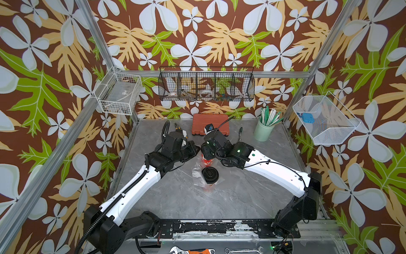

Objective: Pack milk tea into plastic carrier bags
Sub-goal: Place the milk tea cup in the plastic carrier bag.

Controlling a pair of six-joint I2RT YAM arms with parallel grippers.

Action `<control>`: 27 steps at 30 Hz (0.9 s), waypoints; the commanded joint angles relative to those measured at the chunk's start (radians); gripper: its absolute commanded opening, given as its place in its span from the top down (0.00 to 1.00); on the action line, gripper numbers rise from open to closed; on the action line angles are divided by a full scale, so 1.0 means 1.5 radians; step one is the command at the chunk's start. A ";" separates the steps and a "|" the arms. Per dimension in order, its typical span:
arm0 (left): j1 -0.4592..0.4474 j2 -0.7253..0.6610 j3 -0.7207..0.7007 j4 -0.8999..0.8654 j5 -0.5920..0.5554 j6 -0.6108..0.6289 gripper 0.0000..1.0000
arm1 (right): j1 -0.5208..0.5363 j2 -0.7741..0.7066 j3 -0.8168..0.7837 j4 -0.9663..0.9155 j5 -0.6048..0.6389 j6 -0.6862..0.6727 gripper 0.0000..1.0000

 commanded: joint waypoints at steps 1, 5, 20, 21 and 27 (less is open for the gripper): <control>-0.003 -0.007 0.006 0.024 0.010 -0.011 1.00 | 0.001 0.011 -0.014 0.021 -0.014 0.013 0.44; -0.003 -0.013 0.009 0.030 0.015 -0.019 1.00 | 0.001 0.023 -0.042 0.036 -0.021 0.020 0.45; -0.003 -0.030 0.013 0.016 0.000 -0.016 1.00 | 0.001 0.048 -0.060 0.010 -0.003 0.018 0.38; -0.003 -0.032 0.011 0.014 -0.003 -0.014 1.00 | 0.001 0.044 -0.057 0.009 -0.004 0.018 0.34; -0.003 -0.036 0.002 0.002 -0.013 -0.006 1.00 | 0.001 0.016 0.008 -0.027 -0.043 0.011 0.19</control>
